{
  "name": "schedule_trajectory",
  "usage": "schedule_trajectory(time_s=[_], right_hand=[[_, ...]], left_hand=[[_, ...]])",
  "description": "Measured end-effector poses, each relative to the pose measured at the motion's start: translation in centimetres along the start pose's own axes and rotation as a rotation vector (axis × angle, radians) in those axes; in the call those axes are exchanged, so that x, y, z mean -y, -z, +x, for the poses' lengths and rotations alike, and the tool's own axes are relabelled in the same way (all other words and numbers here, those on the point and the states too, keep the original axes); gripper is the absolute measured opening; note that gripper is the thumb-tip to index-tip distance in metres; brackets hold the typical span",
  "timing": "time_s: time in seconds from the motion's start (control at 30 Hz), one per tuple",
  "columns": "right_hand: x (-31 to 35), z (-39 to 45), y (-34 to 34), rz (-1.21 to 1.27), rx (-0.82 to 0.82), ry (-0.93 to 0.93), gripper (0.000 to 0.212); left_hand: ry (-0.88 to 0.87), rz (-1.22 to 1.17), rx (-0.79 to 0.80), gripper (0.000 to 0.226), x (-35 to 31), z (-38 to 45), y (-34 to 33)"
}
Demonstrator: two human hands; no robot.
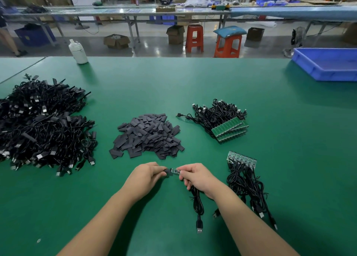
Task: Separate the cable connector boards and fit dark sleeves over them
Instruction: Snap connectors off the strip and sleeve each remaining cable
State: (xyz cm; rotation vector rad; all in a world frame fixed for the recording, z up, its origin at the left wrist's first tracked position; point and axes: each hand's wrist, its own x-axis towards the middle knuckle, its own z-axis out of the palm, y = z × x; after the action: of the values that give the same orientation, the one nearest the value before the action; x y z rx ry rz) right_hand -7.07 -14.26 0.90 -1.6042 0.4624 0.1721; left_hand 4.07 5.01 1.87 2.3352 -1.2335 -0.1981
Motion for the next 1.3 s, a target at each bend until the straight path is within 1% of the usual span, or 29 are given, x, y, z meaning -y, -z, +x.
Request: schedule_trajectory(time_s=[0.1, 0.2, 0.33, 0.47, 0.6, 0.73, 0.87, 1.07, 1.3], right_hand=[[0.0, 0.0, 0.0, -0.004, 0.009, -0.002, 0.022], [0.0, 0.0, 0.1, -0.022, 0.011, -0.007, 0.022], [0.0, 0.1, 0.1, -0.034, 0.022, -0.008, 0.022], [-0.1, 0.2, 0.1, -0.022, 0.023, -0.006, 0.020], [-0.1, 0.1, 0.1, -0.024, 0.024, -0.003, 0.020], [-0.2, 0.1, -0.2, -0.047, 0.025, 0.008, 0.020], [-0.3, 0.0, -0.1, -0.070, 0.022, 0.005, 0.021], [-0.1, 0.0, -0.3, -0.048, 0.014, -0.009, 0.024], [0.1, 0.0, -0.5, -0.052, 0.016, -0.030, 0.030]], left_hand=[[0.006, -0.002, -0.004, 0.021, -0.2, 0.0, 0.1], [-0.018, 0.027, 0.026, 0.022, -0.5, 0.1, 0.1], [-0.066, 0.185, 0.063, 0.023, -0.7, 0.5, 0.3], [-0.066, 0.312, 0.084, 0.027, -1.0, 1.0, 0.4], [-0.031, 0.277, 0.099, 0.029, -1.3, 0.8, 0.3], [-0.050, 0.307, 0.144, 0.024, -1.5, 0.8, 0.3], [-0.048, 0.277, 0.140, 0.021, -1.8, 0.8, 0.1], [-0.106, 0.262, 0.125, 0.023, -2.3, 1.0, 0.0], [-0.086, 0.264, 0.139, 0.025, -3.0, 1.5, -0.6]])
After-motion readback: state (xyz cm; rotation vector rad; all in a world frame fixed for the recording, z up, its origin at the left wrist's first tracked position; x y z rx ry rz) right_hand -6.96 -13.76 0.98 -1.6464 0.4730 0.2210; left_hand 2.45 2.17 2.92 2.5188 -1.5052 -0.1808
